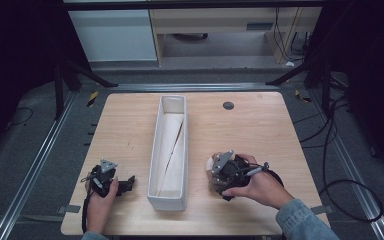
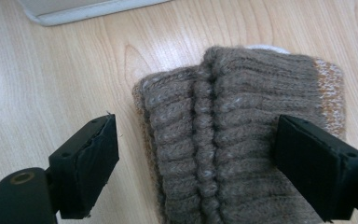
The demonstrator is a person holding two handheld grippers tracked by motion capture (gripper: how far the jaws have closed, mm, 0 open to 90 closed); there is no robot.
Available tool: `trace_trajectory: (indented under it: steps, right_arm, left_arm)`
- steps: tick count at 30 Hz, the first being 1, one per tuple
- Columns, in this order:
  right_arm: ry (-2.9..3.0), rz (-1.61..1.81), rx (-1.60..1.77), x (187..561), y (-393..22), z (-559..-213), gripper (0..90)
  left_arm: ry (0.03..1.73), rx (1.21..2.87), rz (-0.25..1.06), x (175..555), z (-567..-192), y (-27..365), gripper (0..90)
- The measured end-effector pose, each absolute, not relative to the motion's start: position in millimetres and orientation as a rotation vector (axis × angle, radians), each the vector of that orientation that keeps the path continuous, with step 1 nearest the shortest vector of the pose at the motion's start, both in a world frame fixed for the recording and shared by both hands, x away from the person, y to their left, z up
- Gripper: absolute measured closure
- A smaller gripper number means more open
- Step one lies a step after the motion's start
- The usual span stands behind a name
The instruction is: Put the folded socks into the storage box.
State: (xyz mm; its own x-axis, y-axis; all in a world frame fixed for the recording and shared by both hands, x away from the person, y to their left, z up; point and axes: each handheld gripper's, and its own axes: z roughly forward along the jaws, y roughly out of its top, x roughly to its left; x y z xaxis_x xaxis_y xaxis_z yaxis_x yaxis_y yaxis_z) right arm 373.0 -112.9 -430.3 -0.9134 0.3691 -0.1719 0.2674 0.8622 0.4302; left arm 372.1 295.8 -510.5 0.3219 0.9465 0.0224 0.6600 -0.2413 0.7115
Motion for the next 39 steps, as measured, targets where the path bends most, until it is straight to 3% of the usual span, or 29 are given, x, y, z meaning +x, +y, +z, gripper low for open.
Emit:
trace_trajectory:
  steps: [39]
  right_arm:
    - [2.729,0.557,0.435,381,-121,-454,15.0]
  left_arm:
    - [1.413,1.988,0.617,372,-511,296,0.0]
